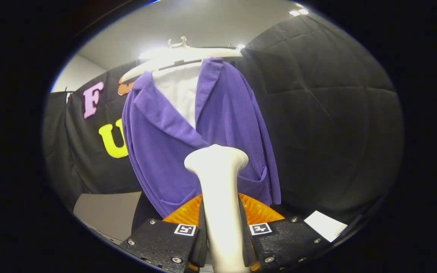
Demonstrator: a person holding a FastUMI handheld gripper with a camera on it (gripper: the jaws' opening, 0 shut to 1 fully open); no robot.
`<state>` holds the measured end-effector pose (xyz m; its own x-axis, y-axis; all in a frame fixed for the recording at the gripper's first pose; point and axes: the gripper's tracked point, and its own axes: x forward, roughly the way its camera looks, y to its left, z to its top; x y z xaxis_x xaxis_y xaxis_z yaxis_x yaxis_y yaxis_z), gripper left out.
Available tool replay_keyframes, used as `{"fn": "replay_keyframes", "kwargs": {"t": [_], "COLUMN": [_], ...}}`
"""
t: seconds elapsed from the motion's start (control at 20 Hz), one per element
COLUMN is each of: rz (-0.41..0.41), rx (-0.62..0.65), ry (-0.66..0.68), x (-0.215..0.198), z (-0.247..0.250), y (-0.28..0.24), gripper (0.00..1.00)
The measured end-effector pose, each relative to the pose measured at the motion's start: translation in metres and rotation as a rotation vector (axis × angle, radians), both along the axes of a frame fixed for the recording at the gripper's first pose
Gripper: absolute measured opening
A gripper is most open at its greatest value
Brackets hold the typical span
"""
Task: Iron the clothes twice with a garment steamer, once on the left side and once on the right side.
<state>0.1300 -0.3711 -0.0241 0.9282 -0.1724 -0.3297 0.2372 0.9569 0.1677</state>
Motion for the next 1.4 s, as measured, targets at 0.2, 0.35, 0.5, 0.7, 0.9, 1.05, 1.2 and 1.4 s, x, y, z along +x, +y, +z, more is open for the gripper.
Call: {"fn": "replay_keyframes", "kwargs": {"t": [0.2, 0.35, 0.5, 0.7, 0.9, 1.05, 1.2, 1.4], "rz": [-0.02, -0.01, -0.001, -0.011, -0.02, -0.019, -0.017, -0.012], "rx": [-0.011, -0.048, -0.044, -0.063, -0.057, -0.062, -0.069, -0.037], "ry": [-0.069, -0.094, -0.145, -0.2, -0.217, -0.186, -0.173, -0.152], "x": [0.007, 0.022, 0.041, 0.062, 0.074, 0.084, 0.095, 0.098], "z": [0.03, 0.046, 0.063, 0.081, 0.08, 0.066, 0.057, 0.044], "y": [-0.011, -0.014, -0.011, -0.012, -0.017, -0.023, -0.016, -0.025], "gripper": [0.36, 0.36, 0.36, 0.36, 0.36, 0.36, 0.37, 0.37]}}
